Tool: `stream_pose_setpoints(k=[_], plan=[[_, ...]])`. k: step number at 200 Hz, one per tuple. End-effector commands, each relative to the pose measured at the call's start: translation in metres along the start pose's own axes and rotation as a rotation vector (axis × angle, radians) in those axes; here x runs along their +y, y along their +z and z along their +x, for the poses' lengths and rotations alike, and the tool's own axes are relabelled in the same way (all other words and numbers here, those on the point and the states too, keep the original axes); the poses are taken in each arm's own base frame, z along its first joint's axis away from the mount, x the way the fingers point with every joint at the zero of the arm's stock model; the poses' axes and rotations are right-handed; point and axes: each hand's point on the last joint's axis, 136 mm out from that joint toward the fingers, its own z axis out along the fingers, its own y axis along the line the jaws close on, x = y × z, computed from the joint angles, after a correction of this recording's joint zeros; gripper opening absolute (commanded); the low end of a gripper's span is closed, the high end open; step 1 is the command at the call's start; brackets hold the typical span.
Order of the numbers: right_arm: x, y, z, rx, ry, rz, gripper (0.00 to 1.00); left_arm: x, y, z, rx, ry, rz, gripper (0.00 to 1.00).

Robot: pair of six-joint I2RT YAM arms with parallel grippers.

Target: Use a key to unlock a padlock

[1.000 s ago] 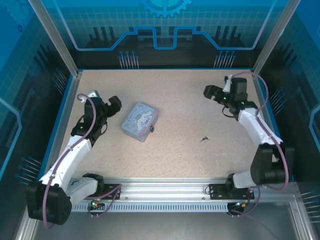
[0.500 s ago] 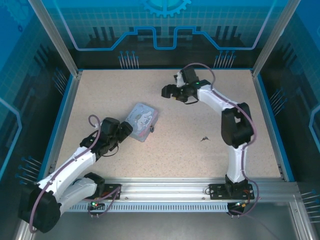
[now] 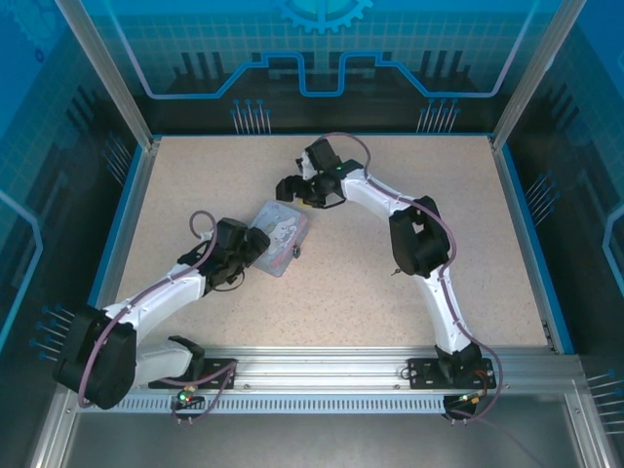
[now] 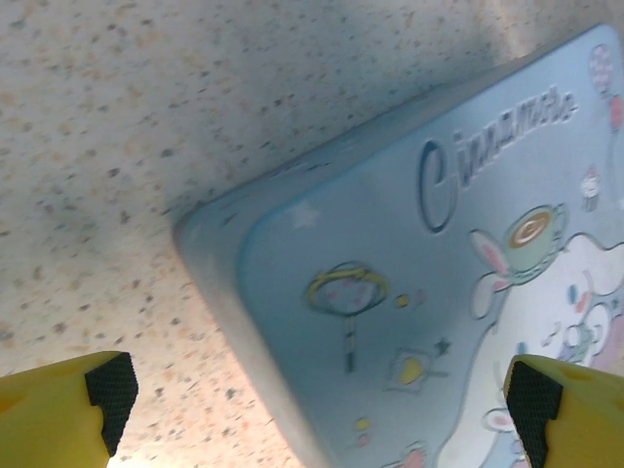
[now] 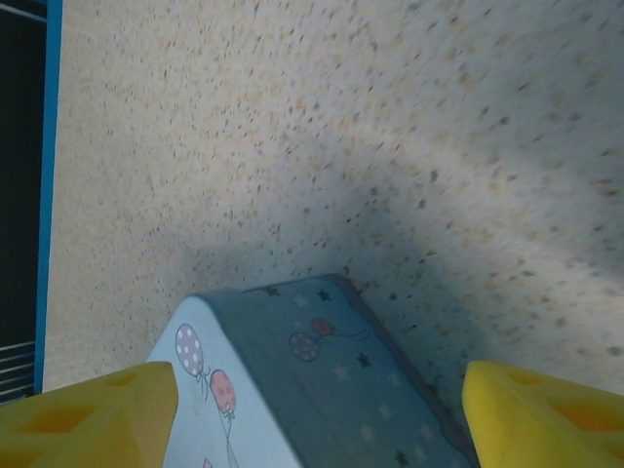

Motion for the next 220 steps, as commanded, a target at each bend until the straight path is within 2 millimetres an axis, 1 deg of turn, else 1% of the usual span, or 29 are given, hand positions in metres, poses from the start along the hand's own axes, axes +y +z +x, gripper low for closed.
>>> stream_pose_setpoints(k=[1, 3, 8, 37, 64, 84, 103, 118, 142, 162, 178, 197, 220], plan=[[0.004, 0.004, 0.02, 0.051, 0.016, -0.022, 0.77, -0.029, -0.002, -0.011, -0.028, 0.052, 0.06, 0.99], [0.01, -0.002, 0.018, 0.039, 0.009, -0.032, 0.77, -0.029, -0.002, -0.011, -0.029, 0.056, 0.059, 0.99], [0.012, -0.007, 0.019, 0.03, 0.007, -0.037, 0.77, -0.031, -0.002, -0.013, -0.032, 0.062, 0.057, 0.99], [0.009, -0.026, 0.031, -0.001, 0.019, -0.052, 0.77, -0.044, 0.002, -0.02, -0.041, 0.096, 0.056, 0.99], [0.009, -0.046, 0.045, -0.035, 0.056, -0.094, 0.77, -0.061, 0.007, -0.024, -0.037, 0.12, 0.073, 0.99], [0.005, -0.059, 0.056, -0.058, 0.086, -0.092, 0.77, -0.072, 0.011, -0.027, -0.033, 0.139, 0.081, 0.99], [-0.004, -0.07, 0.065, -0.087, 0.14, -0.085, 0.78, -0.083, 0.017, -0.029, -0.026, 0.153, 0.093, 0.99], [-0.016, -0.078, 0.071, -0.118, 0.179, -0.059, 0.82, -0.094, 0.022, -0.029, -0.009, 0.162, 0.112, 0.99], [-0.036, -0.095, 0.074, -0.181, 0.228, 0.0, 0.88, -0.11, 0.034, -0.027, 0.016, 0.17, 0.137, 0.99], [-0.052, -0.114, 0.076, -0.228, 0.259, 0.059, 0.93, -0.123, 0.045, -0.029, 0.028, 0.177, 0.153, 0.99], [-0.066, -0.134, 0.078, -0.267, 0.275, 0.121, 0.94, -0.134, 0.053, -0.028, 0.045, 0.181, 0.165, 0.99], [-0.082, -0.165, 0.081, -0.318, 0.3, 0.194, 0.95, -0.144, 0.06, -0.025, 0.064, 0.186, 0.178, 0.99], [-0.095, -0.202, 0.087, -0.359, 0.313, 0.256, 0.95, -0.147, 0.06, -0.024, 0.068, 0.193, 0.185, 0.99]])
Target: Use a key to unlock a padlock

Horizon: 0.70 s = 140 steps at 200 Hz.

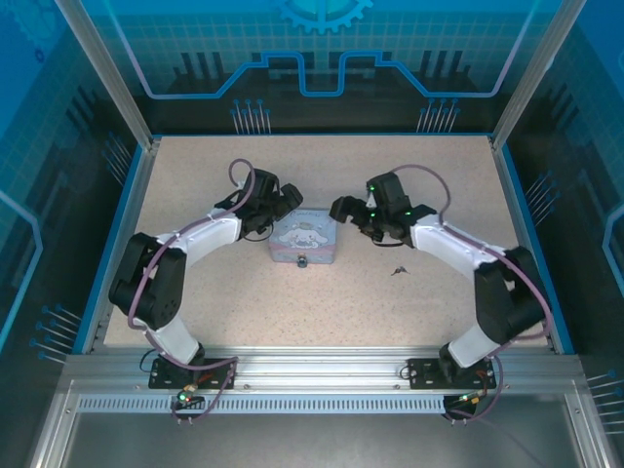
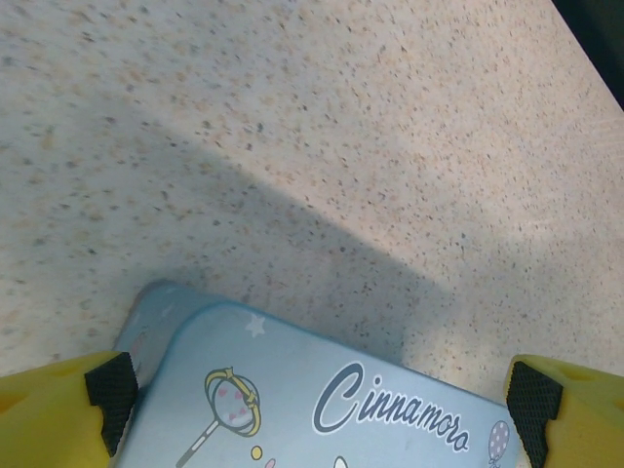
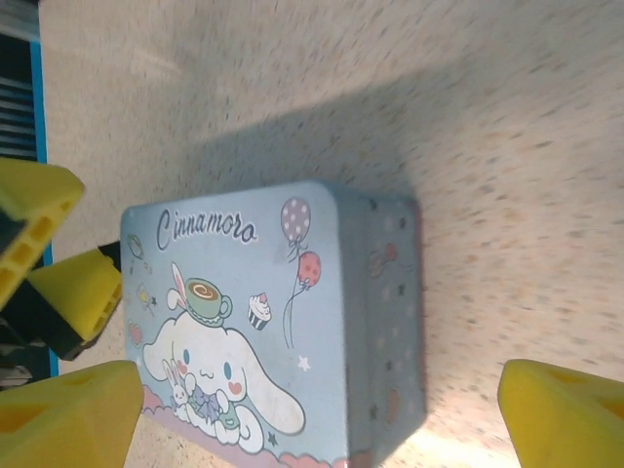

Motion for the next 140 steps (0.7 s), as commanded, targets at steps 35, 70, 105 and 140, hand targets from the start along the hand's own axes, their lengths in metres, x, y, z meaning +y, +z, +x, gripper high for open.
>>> stream_pose_setpoints(k=[35, 70, 105, 140], plan=[[-0.054, -0.086, -0.014, -0.109, -0.037, 0.21, 0.95, -0.005, -0.015, 0.004, -0.002, 0.088, 0.025, 0.99], [-0.071, -0.118, 0.004, -0.136, -0.054, 0.185, 0.95, 0.01, -0.029, 0.02, 0.011, 0.09, 0.052, 0.99], [-0.104, -0.125, 0.033, -0.103, -0.04, 0.248, 1.0, 0.011, -0.037, 0.045, 0.054, 0.115, 0.088, 0.99], [-0.128, -0.119, 0.049, -0.054, -0.02, 0.294, 1.0, 0.001, -0.044, 0.064, 0.078, 0.141, 0.124, 0.99]])
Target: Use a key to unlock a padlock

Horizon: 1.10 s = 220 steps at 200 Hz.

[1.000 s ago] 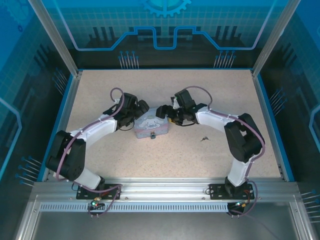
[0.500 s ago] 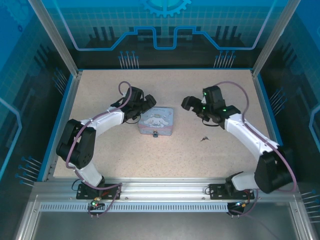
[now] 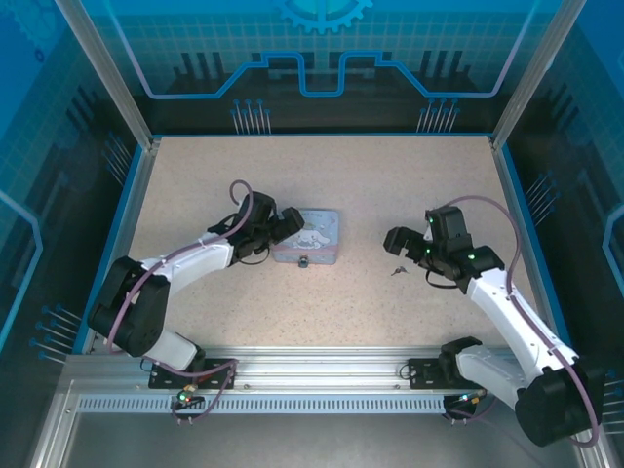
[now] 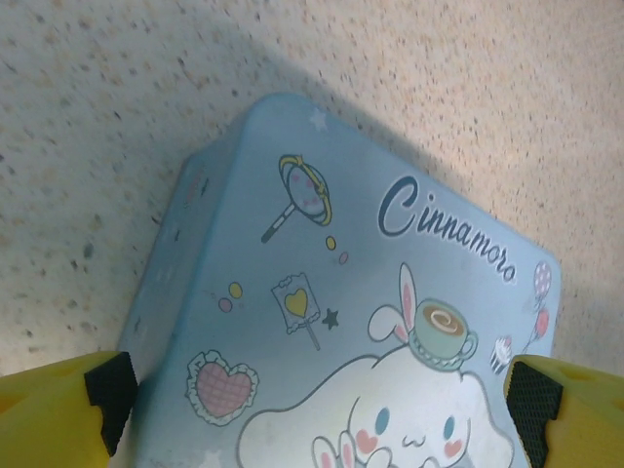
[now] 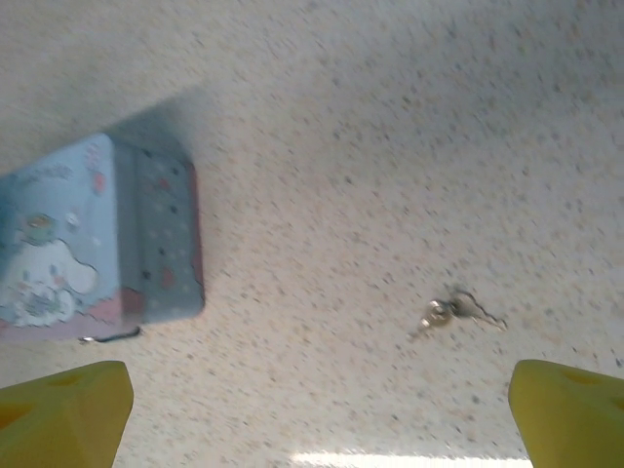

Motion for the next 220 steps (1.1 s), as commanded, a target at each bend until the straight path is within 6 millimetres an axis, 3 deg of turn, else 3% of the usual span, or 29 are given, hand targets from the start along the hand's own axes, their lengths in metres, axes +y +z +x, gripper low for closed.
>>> stream_pose_setpoints(k=[1, 20, 50, 75, 100, 112, 169, 220], plan=[[-0.02, 0.005, 0.015, 0.059, -0.002, 0.053, 1.0, -0.019, -0.011, 0.009, 0.006, 0.04, 0.074, 0.99], [-0.023, 0.012, 0.021, 0.106, -0.015, 0.056, 1.0, -0.016, -0.018, 0.009, -0.013, 0.033, 0.071, 0.99], [-0.03, 0.024, 0.026, 0.172, -0.02, 0.097, 0.96, 0.008, -0.038, 0.005, -0.072, 0.023, -0.016, 0.99], [-0.041, 0.035, 0.028, 0.202, 0.012, 0.152, 0.8, 0.029, -0.059, 0.009, -0.094, 0.006, -0.074, 0.99], [-0.042, 0.05, 0.031, 0.243, 0.043, 0.163, 0.6, 0.037, -0.073, 0.019, -0.094, -0.036, -0.044, 0.99], [-0.044, 0.055, 0.032, 0.268, 0.057, 0.181, 0.56, 0.04, -0.078, 0.021, -0.096, -0.054, -0.035, 0.99], [-0.044, 0.072, 0.026, 0.323, 0.171, 0.246, 0.51, 0.031, -0.079, 0.022, -0.089, -0.052, -0.009, 0.99], [-0.046, 0.084, 0.041, 0.379, 0.262, 0.283, 0.4, 0.026, -0.072, 0.025, -0.073, -0.048, 0.006, 0.99]])
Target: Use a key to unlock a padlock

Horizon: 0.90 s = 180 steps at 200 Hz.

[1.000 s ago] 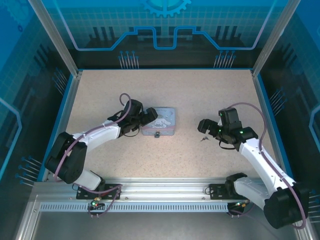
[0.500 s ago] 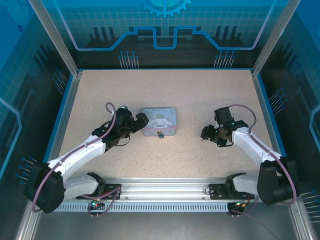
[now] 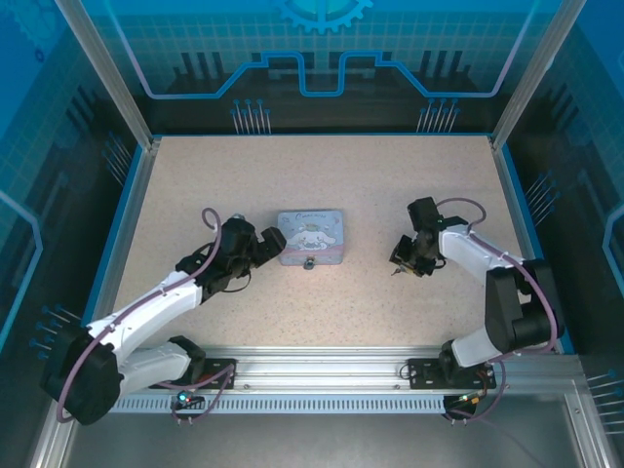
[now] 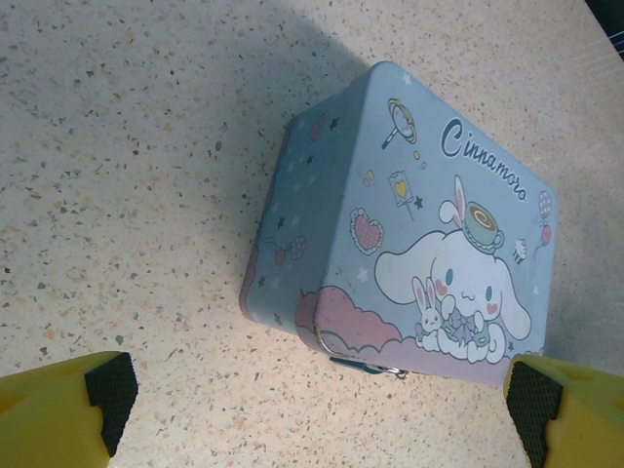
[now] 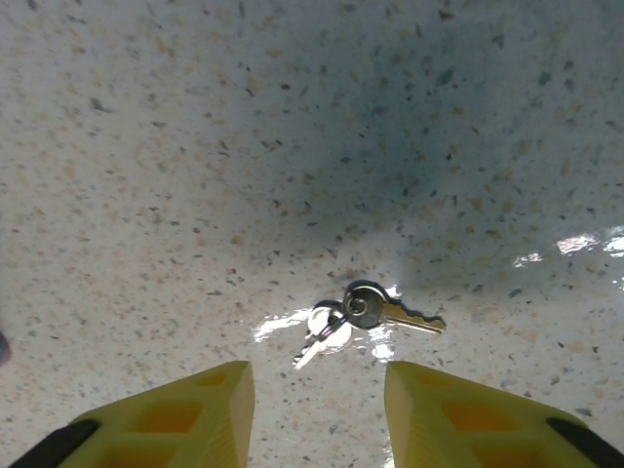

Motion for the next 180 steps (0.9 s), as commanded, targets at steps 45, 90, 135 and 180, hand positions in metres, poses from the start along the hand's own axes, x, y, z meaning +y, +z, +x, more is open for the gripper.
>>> stream_pose_setpoints(k=[45, 90, 135, 180], plan=[[-0.002, 0.009, 0.011, 0.047, 0.104, 0.05, 0.41, -0.01, 0.01, 0.005, 0.018, 0.002, 0.031, 0.99], [0.004, 0.012, 0.002, 0.044, 0.107, 0.08, 0.41, -0.015, 0.016, 0.008, 0.038, 0.004, 0.047, 0.99], [0.004, 0.019, 0.003, 0.058, 0.096, 0.12, 0.39, -0.018, 0.017, 0.007, 0.037, 0.009, 0.061, 0.99], [-0.002, 0.024, 0.005, 0.062, 0.101, 0.144, 0.38, -0.022, 0.017, 0.006, 0.036, 0.009, 0.071, 0.99]])
